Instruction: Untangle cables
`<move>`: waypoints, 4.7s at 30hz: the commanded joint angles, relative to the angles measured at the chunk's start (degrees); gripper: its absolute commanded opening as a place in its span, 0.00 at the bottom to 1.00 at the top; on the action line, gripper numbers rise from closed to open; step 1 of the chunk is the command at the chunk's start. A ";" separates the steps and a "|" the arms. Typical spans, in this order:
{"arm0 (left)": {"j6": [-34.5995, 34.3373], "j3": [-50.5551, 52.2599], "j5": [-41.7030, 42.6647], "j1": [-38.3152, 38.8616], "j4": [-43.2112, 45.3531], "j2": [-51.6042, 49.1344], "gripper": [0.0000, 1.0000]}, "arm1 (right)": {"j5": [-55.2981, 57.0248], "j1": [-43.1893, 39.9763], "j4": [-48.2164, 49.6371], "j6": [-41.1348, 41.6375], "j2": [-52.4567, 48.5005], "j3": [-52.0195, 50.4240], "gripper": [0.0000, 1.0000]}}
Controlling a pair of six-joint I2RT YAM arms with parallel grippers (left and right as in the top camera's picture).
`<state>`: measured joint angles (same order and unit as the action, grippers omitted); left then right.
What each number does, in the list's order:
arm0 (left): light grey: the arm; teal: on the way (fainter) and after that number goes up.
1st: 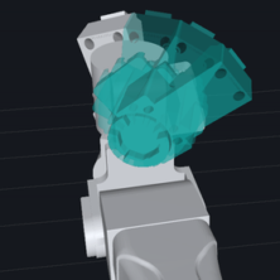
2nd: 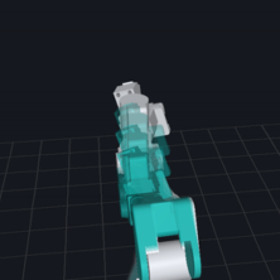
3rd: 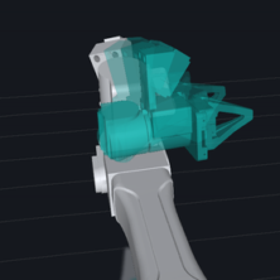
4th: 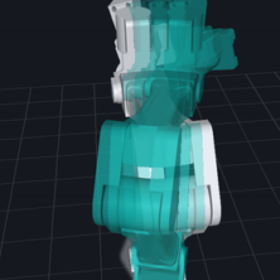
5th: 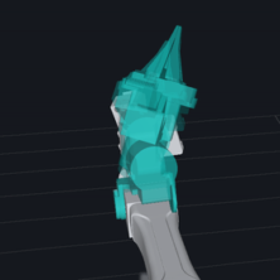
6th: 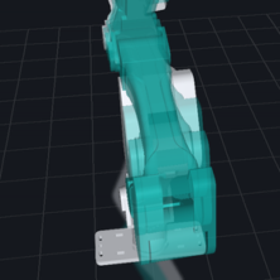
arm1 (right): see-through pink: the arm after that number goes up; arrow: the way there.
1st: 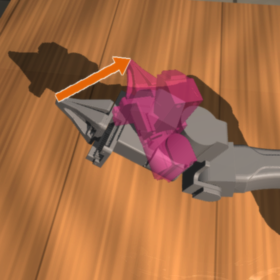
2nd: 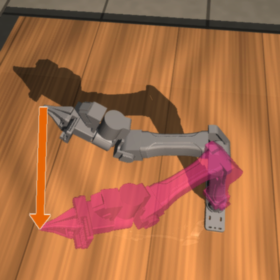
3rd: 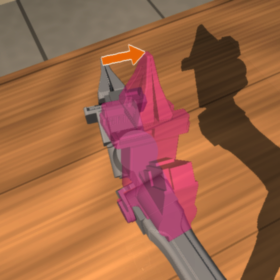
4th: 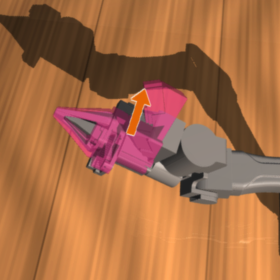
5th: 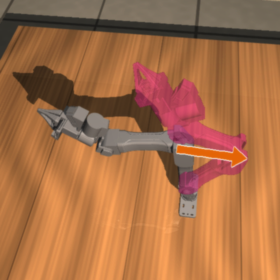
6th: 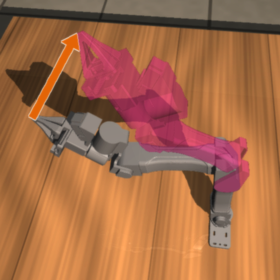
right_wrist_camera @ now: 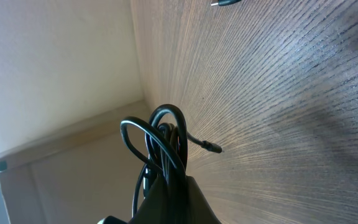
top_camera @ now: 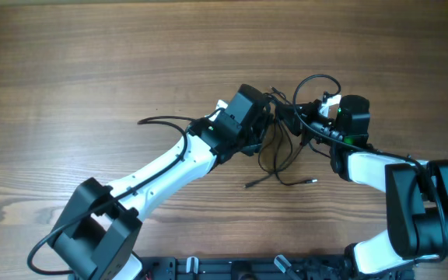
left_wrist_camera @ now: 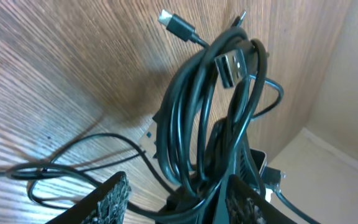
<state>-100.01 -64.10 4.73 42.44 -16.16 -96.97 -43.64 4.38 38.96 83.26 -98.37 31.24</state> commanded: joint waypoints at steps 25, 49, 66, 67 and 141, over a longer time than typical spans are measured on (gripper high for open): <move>0.57 -0.42 -7.41 0.55 1.27 -3.50 0.27 | -4.44 3.32 0.81 2.32 -0.52 0.20 0.04; 8.15 -0.42 -7.74 -2.75 -2.10 -3.28 0.04 | -4.15 3.30 0.74 -10.23 -0.52 0.20 0.31; 25.62 -0.44 -0.92 -11.93 -3.82 8.52 0.04 | -21.86 6.69 20.20 -44.85 0.20 0.20 1.00; 27.36 -0.44 -0.92 -12.61 -3.85 9.42 0.04 | -21.05 6.69 22.23 -42.51 0.74 0.20 1.00; 90.82 -0.42 22.93 -22.99 -13.68 19.28 0.04 | 17.38 26.64 -40.63 -66.16 34.97 10.71 0.04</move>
<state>-12.58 -64.10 26.65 18.50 -29.95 -77.73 -23.99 32.10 -3.31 15.38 -64.49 41.74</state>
